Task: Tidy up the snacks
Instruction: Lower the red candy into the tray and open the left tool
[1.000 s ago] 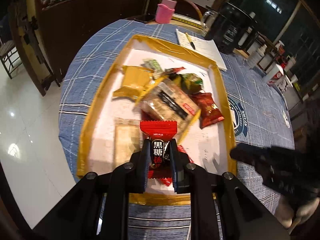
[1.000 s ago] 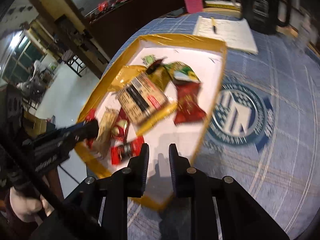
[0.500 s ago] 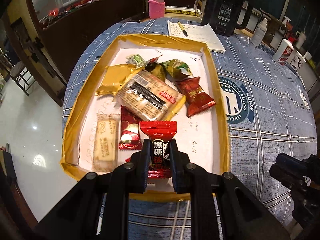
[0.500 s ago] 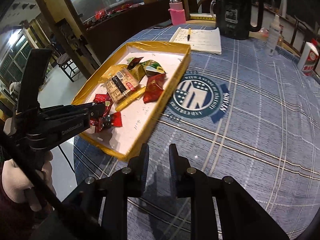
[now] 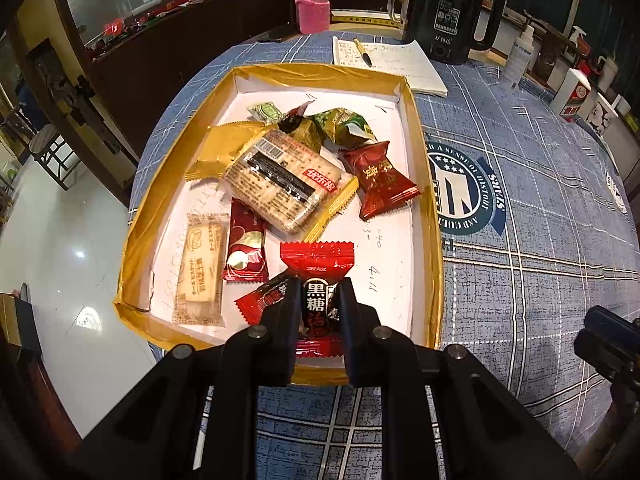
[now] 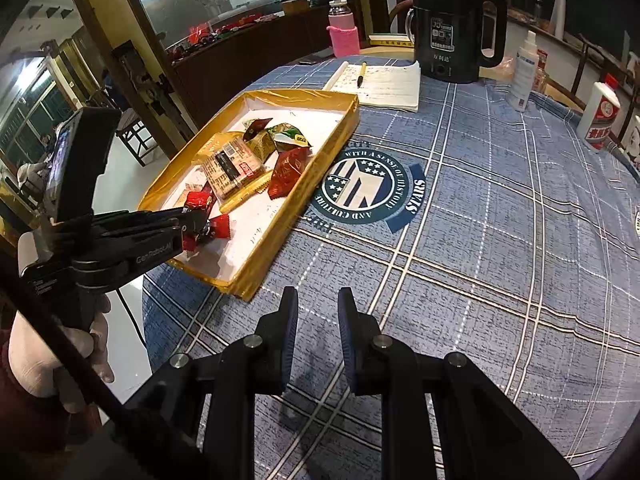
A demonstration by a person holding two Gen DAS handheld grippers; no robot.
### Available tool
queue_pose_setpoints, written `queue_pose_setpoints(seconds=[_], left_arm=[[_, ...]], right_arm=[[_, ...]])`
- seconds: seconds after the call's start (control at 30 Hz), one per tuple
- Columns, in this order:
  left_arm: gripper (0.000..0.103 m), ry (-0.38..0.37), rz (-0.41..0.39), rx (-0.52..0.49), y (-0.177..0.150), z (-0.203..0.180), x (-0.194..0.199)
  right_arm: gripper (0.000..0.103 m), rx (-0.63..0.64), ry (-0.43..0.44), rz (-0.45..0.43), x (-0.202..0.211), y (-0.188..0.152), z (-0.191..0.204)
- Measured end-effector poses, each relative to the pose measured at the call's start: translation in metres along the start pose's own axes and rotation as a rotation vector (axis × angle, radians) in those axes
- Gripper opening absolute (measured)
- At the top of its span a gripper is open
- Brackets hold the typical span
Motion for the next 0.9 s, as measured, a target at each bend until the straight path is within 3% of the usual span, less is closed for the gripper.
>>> queue_pose_setpoints(seconds=[0.33, 0.43, 0.53, 0.67, 0.77, 0.9], left_arm=[[0.02, -0.032, 0.018, 0.002, -0.001, -0.005, -0.012], [0.02, -0.13, 0.01, 0.06, 0.002, 0.003, -0.009], [0.02, -0.322, -0.03, 0.158, 0.007, 0.018, 0.001], [0.02, -0.418, -0.073, 0.234, 0.012, 0.042, 0.014], [0.02, -0.424, -0.087, 0.262, 0.014, 0.051, 0.018], [0.02, -0.343, -0.075, 0.209, 0.014, 0.042, 0.016]], right_arm=[[0.019, -0.009, -0.024, 0.006, 0.002, -0.003, -0.004], [0.019, -0.02, -0.022, 0.008, 0.001, -0.002, -0.004], [0.019, -0.027, -0.022, 0.015, -0.001, -0.002, -0.003], [0.019, -0.027, -0.009, 0.007, -0.002, -0.002, 0.0], [0.019, -0.036, -0.003, 0.01, -0.004, -0.002, -0.001], [0.019, -0.042, 0.0, 0.019, -0.007, -0.001, -0.002]])
Point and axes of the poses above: each gripper's, at about its wrist camera, not at the fingertips, and x roughly against the way its jaws point, z to its left, y to its top, the point moved 5 cm from there along -x, roughly the way its jaws point, and after that the axes turned 3 degrees about -x, right-handed, at the moved point
